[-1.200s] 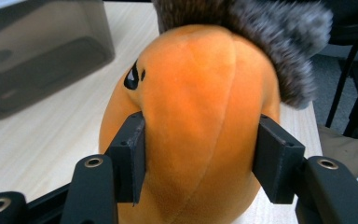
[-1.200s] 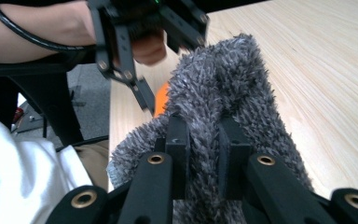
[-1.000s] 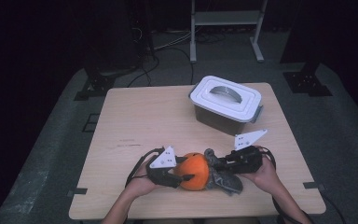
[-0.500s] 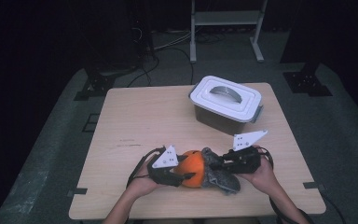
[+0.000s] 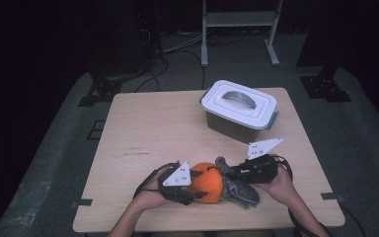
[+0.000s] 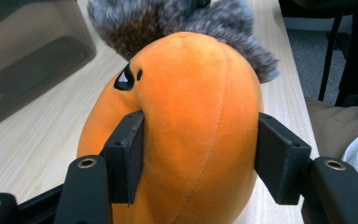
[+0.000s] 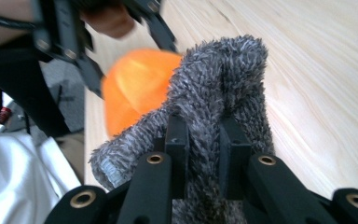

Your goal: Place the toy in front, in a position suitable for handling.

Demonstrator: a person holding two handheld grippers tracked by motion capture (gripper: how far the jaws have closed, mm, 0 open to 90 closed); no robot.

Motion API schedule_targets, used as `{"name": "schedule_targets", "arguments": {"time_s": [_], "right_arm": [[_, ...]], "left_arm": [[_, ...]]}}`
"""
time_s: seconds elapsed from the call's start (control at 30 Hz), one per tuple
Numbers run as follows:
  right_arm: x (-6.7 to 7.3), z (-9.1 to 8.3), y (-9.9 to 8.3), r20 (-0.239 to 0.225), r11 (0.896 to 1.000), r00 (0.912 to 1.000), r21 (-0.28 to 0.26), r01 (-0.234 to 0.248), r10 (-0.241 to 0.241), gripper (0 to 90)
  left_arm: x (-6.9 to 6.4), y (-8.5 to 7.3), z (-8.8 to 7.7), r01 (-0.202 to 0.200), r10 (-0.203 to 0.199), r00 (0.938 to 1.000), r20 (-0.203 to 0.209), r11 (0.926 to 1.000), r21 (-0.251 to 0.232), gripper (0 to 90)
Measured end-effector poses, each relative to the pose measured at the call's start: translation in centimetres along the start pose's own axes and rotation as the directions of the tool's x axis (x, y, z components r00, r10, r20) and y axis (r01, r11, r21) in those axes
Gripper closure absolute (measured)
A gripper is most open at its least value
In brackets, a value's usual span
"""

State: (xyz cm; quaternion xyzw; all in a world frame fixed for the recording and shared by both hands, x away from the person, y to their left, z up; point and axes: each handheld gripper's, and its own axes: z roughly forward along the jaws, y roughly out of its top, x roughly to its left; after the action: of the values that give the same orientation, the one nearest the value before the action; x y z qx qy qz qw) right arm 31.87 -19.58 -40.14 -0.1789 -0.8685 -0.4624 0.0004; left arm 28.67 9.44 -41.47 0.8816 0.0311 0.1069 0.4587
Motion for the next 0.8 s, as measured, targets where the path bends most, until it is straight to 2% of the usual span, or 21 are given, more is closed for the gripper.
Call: {"name": "schedule_targets", "arguments": {"time_s": [0.1,0.2,0.3,0.37,0.5,0.57,0.63,0.73,0.77,0.8], "right_arm": [[0.1,-0.3,0.1,0.003,1.0,1.0,0.001,0.002,-0.002,76.4],[0.9,-0.5,1.0,-0.023,0.999,0.9992,-0.031,0.032,-0.033,76.4],[1.8,-0.3,1.8,-0.035,0.997,0.9968,-0.032,0.07,-0.071,76.3],[2.0,-0.1,1.9,-0.035,0.997,0.9963,-0.023,0.077,-0.078,76.3],[0.8,-0.2,1.1,-0.016,0.999,0.9992,-0.02,0.036,-0.036,76.4],[0.2,-0.4,0.6,0.006,1.0,0.9999,-0.023,0.011,-0.01,76.4],[-0.1,-0.6,0.3,0.026,1.0,0.9996,-0.018,-0.01,0.01,76.4],[0.2,-0.9,0.5,0.025,0.999,0.9997,-0.047,0.006,-0.005,76.5],[1.0,-1.2,1.1,0.002,0.995,0.9996,-0.094,0.029,-0.029,76.7],[1.0,-1.2,1.1,0.002,0.995,0.9996,-0.094,0.029,-0.029,76.7]], "left_arm": [[0.0,0.1,0.1,-0.01,0.01,0.9999,0.003,0.9999,0.003,39.4],[-0.2,0.1,0.3,-0.009,0.009,1.0,0.0,0.9999,-0.005,39.2],[-0.5,0.4,0.5,-0.037,0.037,0.9993,-0.006,0.9992,0.012,38.8],[-0.6,0.4,0.5,-0.037,0.037,0.9993,-0.011,0.9992,0.015,39.0],[-0.1,0.6,0.4,0.035,-0.035,0.9988,-0.035,0.9994,-0.007,41.3],[0.2,0.7,0.0,0.083,-0.084,0.9954,-0.047,0.9964,-0.018,41.9],[0.5,0.7,-0.3,0.112,-0.113,0.9923,-0.052,0.9934,-0.027,42.3],[0.7,0.9,-0.7,0.15,-0.151,0.9875,-0.044,0.9882,-0.029,42.7],[0.8,1.0,-0.8,0.174,-0.175,0.9835,-0.045,0.9844,-0.026,42.7],[0.8,1.1,-0.8,0.197,-0.198,0.9789,-0.048,0.98,-0.026,42.7]]}}
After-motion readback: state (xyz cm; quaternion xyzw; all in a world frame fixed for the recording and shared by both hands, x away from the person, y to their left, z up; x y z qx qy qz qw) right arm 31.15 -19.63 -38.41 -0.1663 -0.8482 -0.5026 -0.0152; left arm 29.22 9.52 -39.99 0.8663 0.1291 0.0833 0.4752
